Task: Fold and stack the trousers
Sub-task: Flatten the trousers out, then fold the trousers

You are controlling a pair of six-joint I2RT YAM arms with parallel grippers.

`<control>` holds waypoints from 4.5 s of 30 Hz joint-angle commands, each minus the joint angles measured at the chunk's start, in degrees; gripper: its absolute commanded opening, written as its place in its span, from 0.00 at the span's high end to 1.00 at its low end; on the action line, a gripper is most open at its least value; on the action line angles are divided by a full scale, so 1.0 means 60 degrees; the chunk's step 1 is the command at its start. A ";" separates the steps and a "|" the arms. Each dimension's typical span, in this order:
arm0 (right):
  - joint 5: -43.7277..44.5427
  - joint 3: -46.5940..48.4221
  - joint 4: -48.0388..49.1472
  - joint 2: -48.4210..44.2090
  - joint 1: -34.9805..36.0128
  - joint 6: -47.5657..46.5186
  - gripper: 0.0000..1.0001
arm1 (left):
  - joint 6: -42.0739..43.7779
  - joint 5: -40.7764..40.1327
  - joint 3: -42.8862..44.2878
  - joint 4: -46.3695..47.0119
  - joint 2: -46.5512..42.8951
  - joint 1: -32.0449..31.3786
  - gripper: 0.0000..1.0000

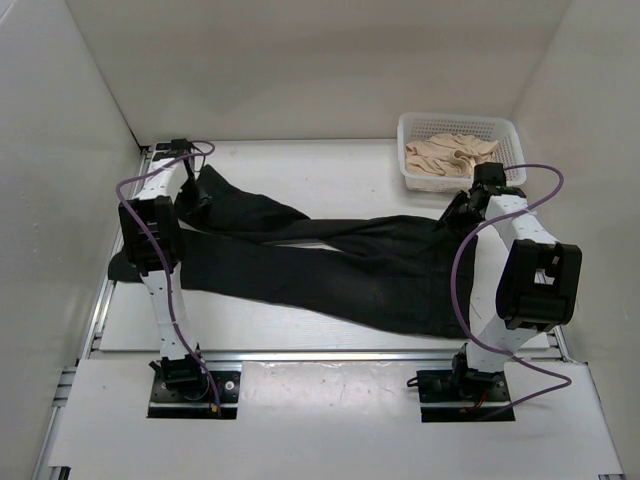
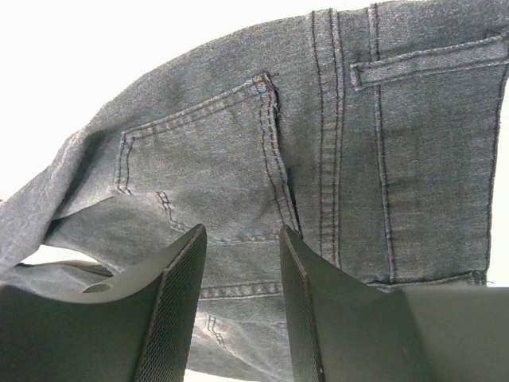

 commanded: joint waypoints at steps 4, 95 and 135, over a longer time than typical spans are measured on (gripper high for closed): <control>0.0099 -0.0006 -0.0208 -0.0304 0.0013 -0.0217 0.52 | 0.0185 -0.0170 0.1094 -0.0399 0.0156 -0.0100 0.90; 0.0260 -0.2332 -0.0661 -0.3814 0.0101 -0.0262 0.55 | 0.0830 -0.0170 0.1628 -0.1220 -0.3534 0.0311 0.89; 0.0917 -0.7554 -0.1098 -0.8126 0.0101 0.3797 0.99 | 0.0112 0.0753 -0.5424 -0.0151 -0.8019 0.2889 0.27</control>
